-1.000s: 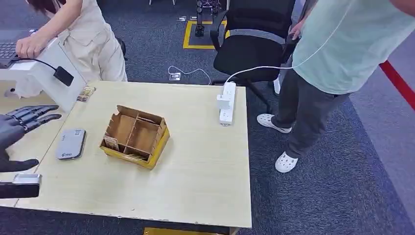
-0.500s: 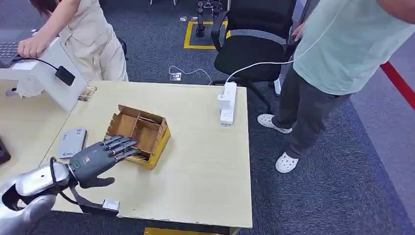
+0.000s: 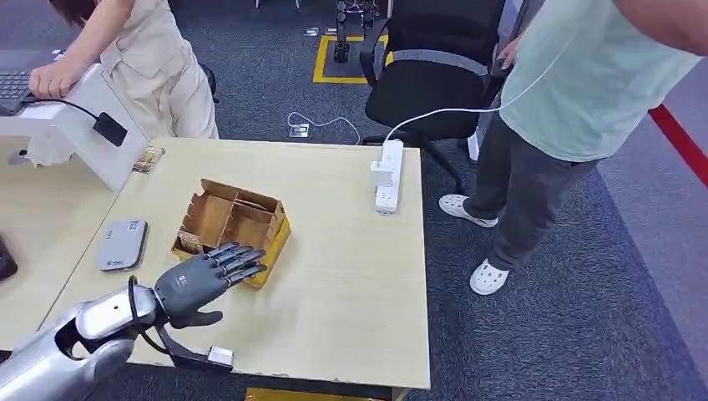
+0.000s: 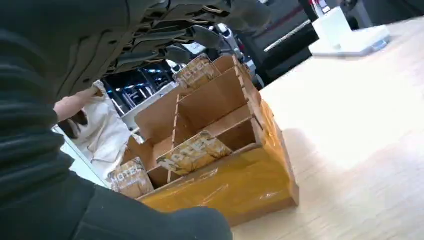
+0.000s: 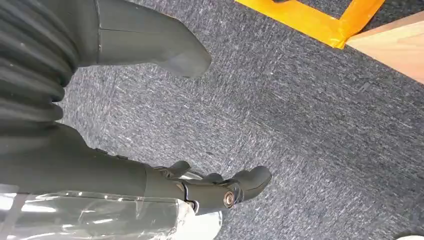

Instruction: Pass the card to the sensor for recognition and then transmit it.

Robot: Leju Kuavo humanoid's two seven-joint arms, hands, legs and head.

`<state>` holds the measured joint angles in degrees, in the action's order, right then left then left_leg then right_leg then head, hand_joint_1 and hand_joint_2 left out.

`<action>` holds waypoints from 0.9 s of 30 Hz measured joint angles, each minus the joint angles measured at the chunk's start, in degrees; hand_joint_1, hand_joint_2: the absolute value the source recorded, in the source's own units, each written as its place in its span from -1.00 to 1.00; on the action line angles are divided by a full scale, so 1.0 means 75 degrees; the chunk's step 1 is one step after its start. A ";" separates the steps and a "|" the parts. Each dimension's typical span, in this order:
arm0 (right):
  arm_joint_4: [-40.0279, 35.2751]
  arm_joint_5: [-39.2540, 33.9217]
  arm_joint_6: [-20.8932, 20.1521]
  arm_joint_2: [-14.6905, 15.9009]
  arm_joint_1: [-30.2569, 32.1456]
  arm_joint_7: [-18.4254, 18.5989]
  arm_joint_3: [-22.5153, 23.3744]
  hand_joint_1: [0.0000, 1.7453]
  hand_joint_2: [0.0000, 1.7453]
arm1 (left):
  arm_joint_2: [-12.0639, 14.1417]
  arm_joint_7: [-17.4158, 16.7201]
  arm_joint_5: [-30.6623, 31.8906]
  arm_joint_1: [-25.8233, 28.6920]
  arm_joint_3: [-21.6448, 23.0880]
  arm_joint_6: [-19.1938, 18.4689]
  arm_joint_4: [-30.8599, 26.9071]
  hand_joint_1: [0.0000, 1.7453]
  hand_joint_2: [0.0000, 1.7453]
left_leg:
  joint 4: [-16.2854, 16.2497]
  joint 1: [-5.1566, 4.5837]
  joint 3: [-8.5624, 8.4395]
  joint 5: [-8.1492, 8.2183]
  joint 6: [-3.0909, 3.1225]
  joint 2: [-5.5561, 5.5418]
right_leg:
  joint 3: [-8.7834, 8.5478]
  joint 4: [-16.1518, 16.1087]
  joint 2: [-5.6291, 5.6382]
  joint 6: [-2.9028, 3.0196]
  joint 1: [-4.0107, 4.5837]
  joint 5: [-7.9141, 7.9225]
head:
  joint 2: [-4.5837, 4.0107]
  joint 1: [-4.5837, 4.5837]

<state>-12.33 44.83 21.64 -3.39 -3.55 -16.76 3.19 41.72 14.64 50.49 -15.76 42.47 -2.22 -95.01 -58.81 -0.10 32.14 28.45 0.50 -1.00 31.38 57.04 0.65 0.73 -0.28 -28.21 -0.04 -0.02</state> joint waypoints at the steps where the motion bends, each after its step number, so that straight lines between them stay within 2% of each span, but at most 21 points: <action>1: 0.0000 0.0000 0.0006 -0.0003 0.0001 0.0000 0.0000 -1.00 1.00 | -0.0110 -0.0196 0.0219 0.0001 0.0029 0.0228 0.0040 -1.00 1.00 | 0.0000 0.0000 0.0000 0.0000 0.0000 0.0000 | -0.0001 0.0000 0.0000 0.0000 0.0000 0.0000 | 0.0000 0.0000; 5: 0.0000 -0.0020 0.0079 -0.0023 0.0027 -0.0006 0.0003 -1.00 1.00 | -0.0550 -0.0966 0.1126 0.0021 0.0084 0.0812 0.0276 -1.00 1.00 | 0.0000 0.0000 0.0001 0.0000 0.0000 0.0000 | -0.0001 0.0000 0.0000 -0.0001 -0.0003 0.0001 | -0.0003 0.0000; 7: 0.0000 -0.0026 0.0102 -0.0038 0.0050 -0.0009 0.0003 -1.00 1.00 | -0.0754 -0.1236 0.1372 0.0051 0.0076 0.0920 0.0399 -1.00 1.00 | 0.0000 0.0000 0.0002 0.0001 0.0001 0.0000 | -0.0001 0.0000 0.0000 -0.0001 -0.0003 0.0000 | 0.0000 0.0000; 11: 0.0000 -0.0026 0.0117 -0.0044 0.0102 -0.0017 0.0012 -1.00 1.00 | -0.1058 -0.1495 0.1562 0.0121 -0.0079 0.0964 0.0627 -1.00 1.00 | 0.0000 -0.0001 0.0004 0.0001 0.0001 0.0000 | 0.0002 -0.0001 0.0001 -0.0001 -0.0002 0.0000 | 0.0000 -0.0003; 19: 0.0000 -0.0012 0.0157 -0.0044 0.0173 -0.0079 0.0050 -1.00 1.00 | -0.1494 -0.1967 0.1845 0.0287 -0.0767 0.0789 0.1099 -1.00 1.00 | 0.0000 0.0000 0.0003 0.0001 0.0000 0.0000 | 0.0003 0.0000 0.0001 -0.0001 0.0000 0.0000 | -0.0003 0.0000; 23: 0.0000 -0.0006 0.0195 -0.0044 0.0183 -0.0114 0.0096 -1.00 1.00 | -0.1614 -0.2165 0.1990 0.0373 -0.1029 0.0772 0.1306 -1.00 1.00 | 0.0000 0.0003 0.0004 0.0000 0.0000 0.0001 | 0.0002 0.0001 0.0001 0.0000 0.0001 0.0000 | 0.0000 -0.0003; 27: 0.0000 -0.0006 0.0216 -0.0044 0.0198 -0.0131 0.0146 -1.00 1.00 | -0.1664 -0.2174 0.2013 0.0441 -0.1233 0.0757 0.1408 -1.00 1.00 | 0.0000 0.0003 0.0004 0.0001 0.0000 0.0001 | 0.0002 0.0001 0.0001 -0.0001 0.0000 0.0000 | -0.0003 0.0000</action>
<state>-12.33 44.78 23.26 -3.72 -2.07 -17.75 4.28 29.24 -1.66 65.59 -12.46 33.22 3.45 -84.45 -58.81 -0.08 32.17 28.45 0.50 -0.99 31.40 57.05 0.66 0.72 -0.28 -28.21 -0.07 -0.02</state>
